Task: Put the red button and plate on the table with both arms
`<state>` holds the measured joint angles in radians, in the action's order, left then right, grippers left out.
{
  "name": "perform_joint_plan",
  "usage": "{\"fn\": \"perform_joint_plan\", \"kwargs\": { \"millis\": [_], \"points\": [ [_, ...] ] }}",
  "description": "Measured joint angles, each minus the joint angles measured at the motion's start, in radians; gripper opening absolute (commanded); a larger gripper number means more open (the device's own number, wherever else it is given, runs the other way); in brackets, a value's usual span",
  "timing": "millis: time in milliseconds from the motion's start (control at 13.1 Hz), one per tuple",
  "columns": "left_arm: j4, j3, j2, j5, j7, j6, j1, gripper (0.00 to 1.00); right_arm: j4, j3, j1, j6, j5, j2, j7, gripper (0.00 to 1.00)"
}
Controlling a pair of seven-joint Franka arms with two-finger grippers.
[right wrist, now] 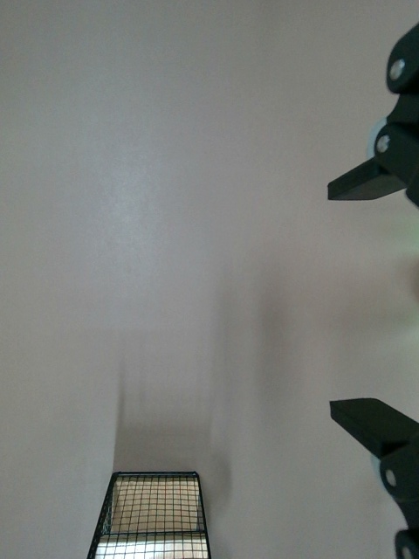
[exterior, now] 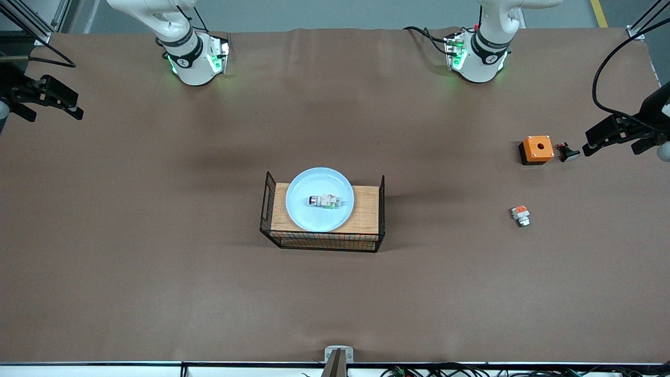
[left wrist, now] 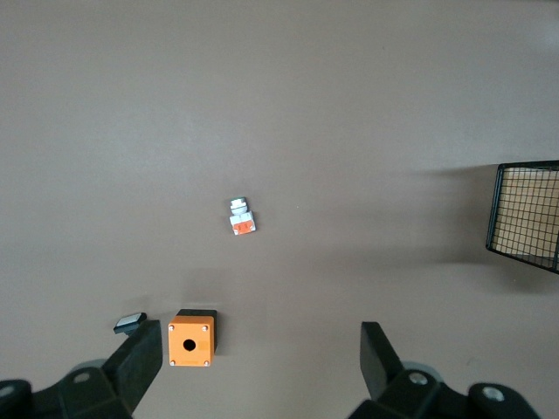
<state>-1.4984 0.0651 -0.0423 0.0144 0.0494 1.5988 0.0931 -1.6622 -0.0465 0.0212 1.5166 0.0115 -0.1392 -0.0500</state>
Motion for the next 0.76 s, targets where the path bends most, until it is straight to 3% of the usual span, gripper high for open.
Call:
{"fn": "perform_joint_plan", "kwargs": {
  "millis": [534,763],
  "points": [
    [0.000,-0.002,0.000,0.009,0.005,0.000,0.001,1.00,0.000,0.003,0.000,0.000,0.000,0.000,0.000,1.00],
    [0.001,-0.004,0.002,0.140,0.035,-0.050,0.003,1.00,0.000,0.007,0.000,0.000,0.000,0.000,0.000,1.00]
  ]
}}
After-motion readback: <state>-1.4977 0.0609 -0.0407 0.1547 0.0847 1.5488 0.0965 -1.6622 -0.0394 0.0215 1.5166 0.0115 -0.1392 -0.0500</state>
